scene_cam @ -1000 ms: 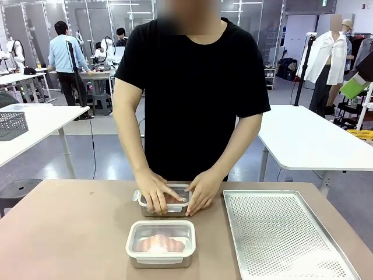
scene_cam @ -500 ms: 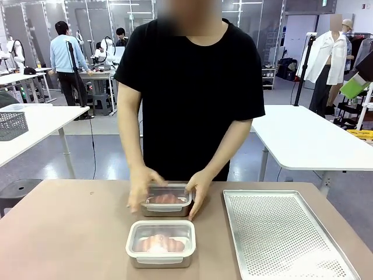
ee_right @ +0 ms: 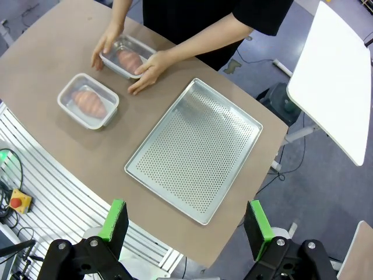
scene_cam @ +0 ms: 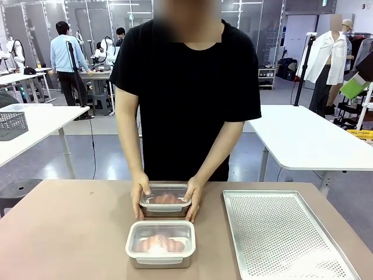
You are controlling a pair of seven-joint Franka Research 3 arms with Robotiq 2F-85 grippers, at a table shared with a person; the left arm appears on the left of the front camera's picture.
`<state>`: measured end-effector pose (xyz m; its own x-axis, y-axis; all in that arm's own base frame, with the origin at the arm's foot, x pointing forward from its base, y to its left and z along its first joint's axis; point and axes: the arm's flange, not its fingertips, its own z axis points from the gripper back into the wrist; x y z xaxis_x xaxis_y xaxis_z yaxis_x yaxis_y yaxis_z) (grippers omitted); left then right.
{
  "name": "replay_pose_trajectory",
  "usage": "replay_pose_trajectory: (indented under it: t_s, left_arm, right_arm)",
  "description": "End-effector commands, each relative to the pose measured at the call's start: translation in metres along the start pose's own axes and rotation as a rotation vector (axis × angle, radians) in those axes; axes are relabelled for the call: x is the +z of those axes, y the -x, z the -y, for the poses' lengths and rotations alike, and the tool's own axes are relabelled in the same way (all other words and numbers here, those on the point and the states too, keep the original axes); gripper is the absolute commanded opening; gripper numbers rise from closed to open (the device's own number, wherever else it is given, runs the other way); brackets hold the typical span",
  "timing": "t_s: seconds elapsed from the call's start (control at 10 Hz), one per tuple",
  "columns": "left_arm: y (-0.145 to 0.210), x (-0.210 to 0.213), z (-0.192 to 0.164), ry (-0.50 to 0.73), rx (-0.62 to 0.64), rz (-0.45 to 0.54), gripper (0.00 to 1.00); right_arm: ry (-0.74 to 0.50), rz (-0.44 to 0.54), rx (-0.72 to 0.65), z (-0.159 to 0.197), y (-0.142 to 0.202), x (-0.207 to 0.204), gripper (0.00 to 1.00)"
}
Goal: Place the bread into the airtight container.
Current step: Pick up a Butter Roll and place it into an empty Airtight Container.
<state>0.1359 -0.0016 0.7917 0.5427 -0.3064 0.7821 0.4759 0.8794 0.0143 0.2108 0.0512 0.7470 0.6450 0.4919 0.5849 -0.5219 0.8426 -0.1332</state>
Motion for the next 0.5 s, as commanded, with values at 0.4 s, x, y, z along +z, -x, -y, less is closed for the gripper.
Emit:
replay_pose_trajectory:
  t_s: [0.4]
  left_arm:
    - [-0.0004,0.0015,0.0026,0.003,-0.005,0.009,1.00]
  right_arm:
    - [0.003,-0.006,0.001,0.0006,0.0019,0.0017,1.00]
